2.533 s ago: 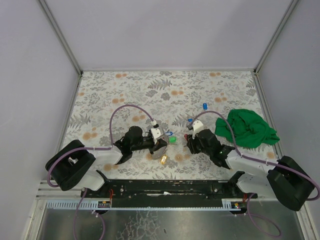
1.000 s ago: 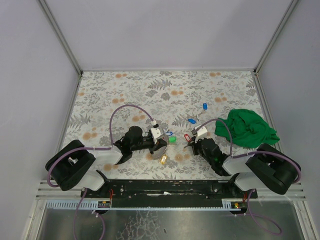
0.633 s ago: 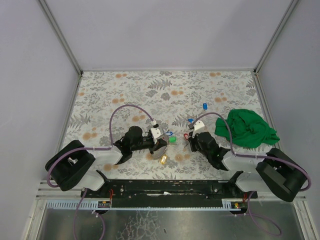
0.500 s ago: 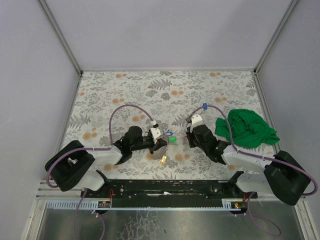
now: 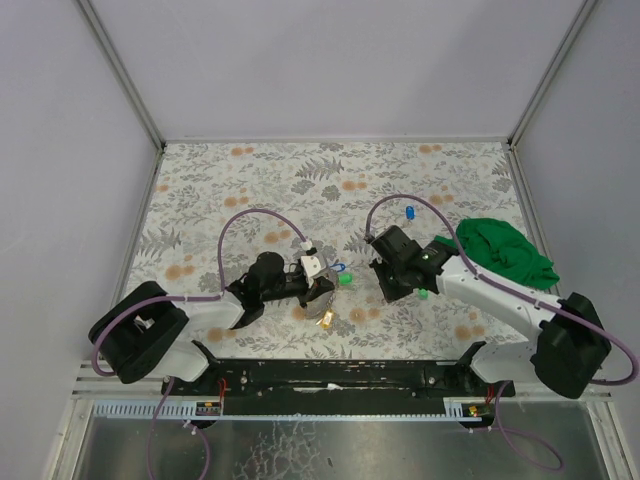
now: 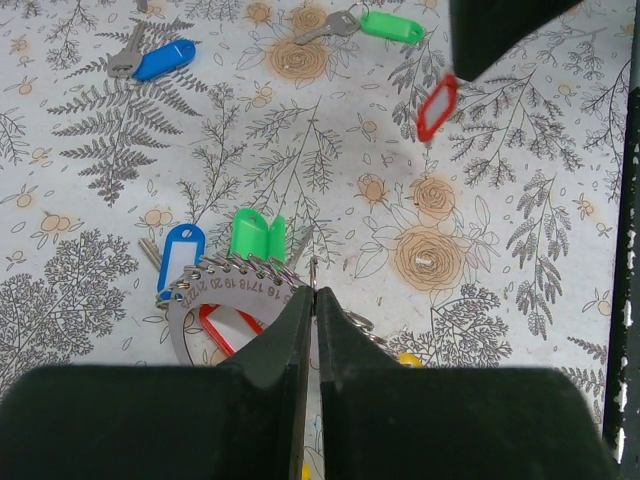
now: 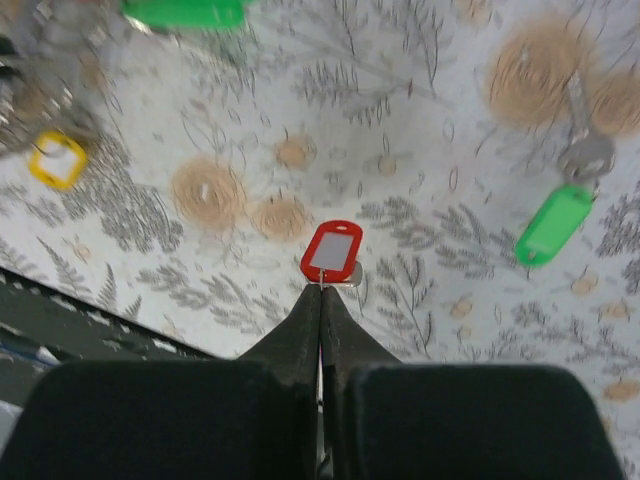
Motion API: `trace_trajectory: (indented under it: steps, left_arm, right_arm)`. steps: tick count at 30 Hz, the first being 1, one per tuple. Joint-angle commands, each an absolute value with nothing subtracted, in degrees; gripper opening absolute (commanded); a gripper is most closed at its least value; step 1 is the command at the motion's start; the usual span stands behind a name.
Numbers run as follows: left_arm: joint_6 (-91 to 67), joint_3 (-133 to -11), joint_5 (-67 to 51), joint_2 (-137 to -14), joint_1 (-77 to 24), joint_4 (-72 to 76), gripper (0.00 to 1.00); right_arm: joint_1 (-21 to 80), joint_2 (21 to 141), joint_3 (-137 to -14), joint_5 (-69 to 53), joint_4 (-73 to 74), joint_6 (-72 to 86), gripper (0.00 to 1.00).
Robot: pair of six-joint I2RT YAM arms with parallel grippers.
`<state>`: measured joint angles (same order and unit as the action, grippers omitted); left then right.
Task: Put the keys on the keyring
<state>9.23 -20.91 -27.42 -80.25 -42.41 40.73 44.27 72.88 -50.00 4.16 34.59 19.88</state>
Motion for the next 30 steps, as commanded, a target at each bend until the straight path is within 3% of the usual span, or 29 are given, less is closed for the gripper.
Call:
trace_trajectory:
  steps: [1,17,24,30]
  left_arm:
    - [8.98,-21.7,-27.01,-78.77,-42.89,44.34,0.0]
    - [9.04,-21.24,-26.49,-77.9,-42.96,43.95,0.0]
    - [9.01,-21.18,-26.24,-77.68,-42.94,43.94,0.0]
    - [8.97,-21.14,-25.46,-77.68,-42.9,44.03,0.0]
  right_arm:
    - [44.81,77.35,-55.82,-0.8,48.53,19.17,0.0]
    - [43.95,108.98,-76.58,0.96,47.82,7.06,0.01]
    - [43.86,113.33,-79.93,1.49,47.63,7.0,0.12]
    - [43.92,105.23,-75.63,0.41,43.0,8.27,0.26]
